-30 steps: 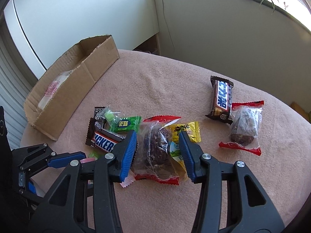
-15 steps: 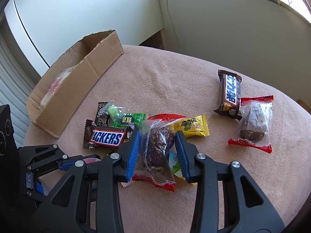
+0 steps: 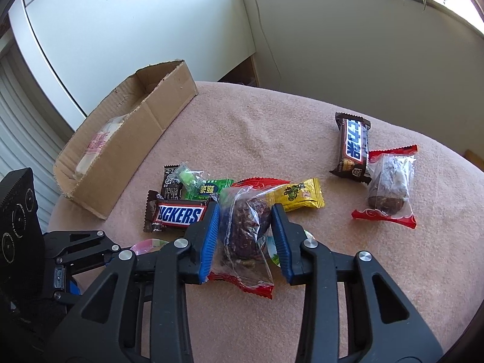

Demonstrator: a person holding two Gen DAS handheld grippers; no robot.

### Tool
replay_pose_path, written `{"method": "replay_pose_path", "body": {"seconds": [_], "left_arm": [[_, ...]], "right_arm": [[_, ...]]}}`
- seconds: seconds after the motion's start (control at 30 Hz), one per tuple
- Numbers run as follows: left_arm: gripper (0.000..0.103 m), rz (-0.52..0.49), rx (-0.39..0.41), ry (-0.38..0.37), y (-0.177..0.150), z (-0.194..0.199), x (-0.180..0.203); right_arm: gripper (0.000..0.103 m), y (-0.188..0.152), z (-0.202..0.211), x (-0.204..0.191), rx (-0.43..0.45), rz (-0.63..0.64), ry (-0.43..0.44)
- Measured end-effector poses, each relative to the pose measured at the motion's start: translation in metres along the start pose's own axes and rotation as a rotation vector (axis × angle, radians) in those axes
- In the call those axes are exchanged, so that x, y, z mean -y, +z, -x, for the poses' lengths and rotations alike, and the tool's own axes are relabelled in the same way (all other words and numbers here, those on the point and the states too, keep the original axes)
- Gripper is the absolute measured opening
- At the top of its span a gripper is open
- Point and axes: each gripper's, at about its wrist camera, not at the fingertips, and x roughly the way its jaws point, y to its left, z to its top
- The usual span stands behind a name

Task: Organize snacks
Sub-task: 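Grasp the wrapped chocolate ball with the left gripper while the right grasps a pastry bag, then carry both snacks into the box and open both grippers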

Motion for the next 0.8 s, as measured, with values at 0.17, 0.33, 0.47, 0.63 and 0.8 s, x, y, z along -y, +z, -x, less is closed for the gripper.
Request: {"method": "replay_pose_path", "body": {"seconds": [0.17,0.33,0.47,0.63,0.8], "left_arm": [[0.022,0.008,0.031,-0.001,0.000,0.016,-0.004],[0.022,0.014,0.079,0.005,0.004,0.037,-0.010],[0.022,0.028,0.111,0.018,0.007,0.054,-0.022],[0.022,0.046,0.149,0.038,0.008,0.066,-0.033],[0.022,0.068,0.183,0.066,0.010,0.081,-0.051]], "right_arm": [[0.036,0.003,0.016,0.001,0.028,-0.014,-0.002],[0.036,0.010,0.031,-0.008,0.057,-0.006,0.002],[0.036,0.016,0.037,-0.021,0.071,0.007,0.011],[0.036,0.025,0.039,-0.042,0.084,0.034,0.023],[0.036,0.036,0.037,-0.065,0.093,0.063,0.040]]}}
